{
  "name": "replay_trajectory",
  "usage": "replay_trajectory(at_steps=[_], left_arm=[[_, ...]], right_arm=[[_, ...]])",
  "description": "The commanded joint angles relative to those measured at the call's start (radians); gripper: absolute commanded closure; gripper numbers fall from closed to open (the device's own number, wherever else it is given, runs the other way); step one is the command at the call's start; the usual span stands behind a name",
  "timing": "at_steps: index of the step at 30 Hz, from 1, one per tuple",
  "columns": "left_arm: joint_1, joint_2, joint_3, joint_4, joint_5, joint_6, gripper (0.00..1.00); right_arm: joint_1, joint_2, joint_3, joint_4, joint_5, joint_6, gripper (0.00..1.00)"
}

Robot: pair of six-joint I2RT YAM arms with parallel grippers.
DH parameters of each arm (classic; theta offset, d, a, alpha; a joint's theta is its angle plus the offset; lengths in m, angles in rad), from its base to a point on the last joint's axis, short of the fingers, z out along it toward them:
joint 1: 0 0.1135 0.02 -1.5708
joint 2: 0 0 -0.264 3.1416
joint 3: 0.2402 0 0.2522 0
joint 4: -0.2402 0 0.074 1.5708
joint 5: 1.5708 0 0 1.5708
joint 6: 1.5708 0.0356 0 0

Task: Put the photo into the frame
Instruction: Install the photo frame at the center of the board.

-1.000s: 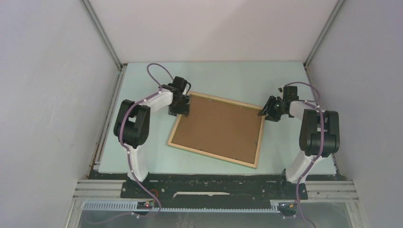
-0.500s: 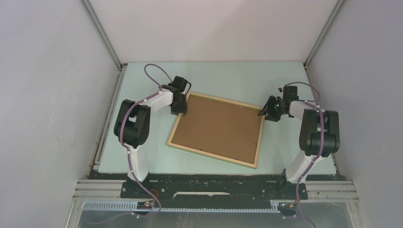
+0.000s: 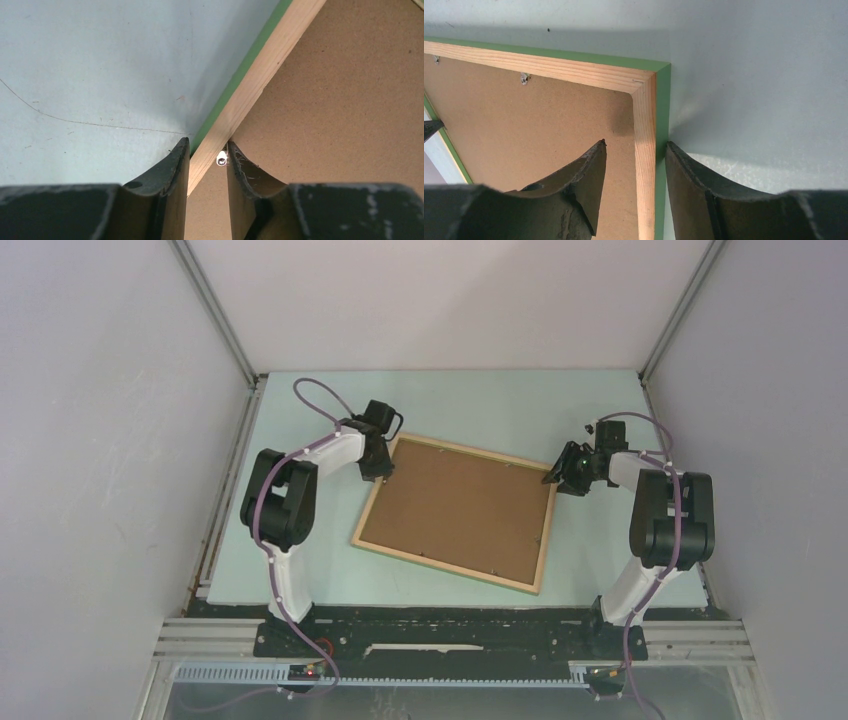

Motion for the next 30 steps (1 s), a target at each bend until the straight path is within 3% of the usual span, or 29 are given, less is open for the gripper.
replay_trajectory(at_steps=[1, 16, 21, 24, 27, 30], left_arm=[[0.013, 0.06, -0.002, -0.061, -0.142, -0.123, 1.0], [0.087, -0.148, -0.216, 0.132, 0.045, -0.342, 1.0], [0.089, -0.18, -0.26, 0.179, 0.049, -0.364, 1.0], [0.087, -0.174, -0.224, 0.193, 0.11, -0.3, 1.0], [0.087, -0.187, -0.193, 0.168, 0.108, -0.232, 0.91], [0.088, -0.218, -0.171, 0.128, 0.083, -0.158, 0.72]], right_arm=[[0.013, 0.036, 0.002, -0.045, 0.012, -0.013, 0.45], [0.033, 0.028, 0.017, -0.053, 0.062, -0.009, 0.44], [0.045, 0.033, 0.029, -0.064, 0.081, -0.009, 0.44], [0.062, 0.032, 0.033, -0.066, 0.093, -0.011, 0.44], [0.078, 0.038, 0.049, -0.084, 0.109, -0.017, 0.43], [0.085, 0.032, 0.067, -0.108, 0.123, -0.02, 0.41]])
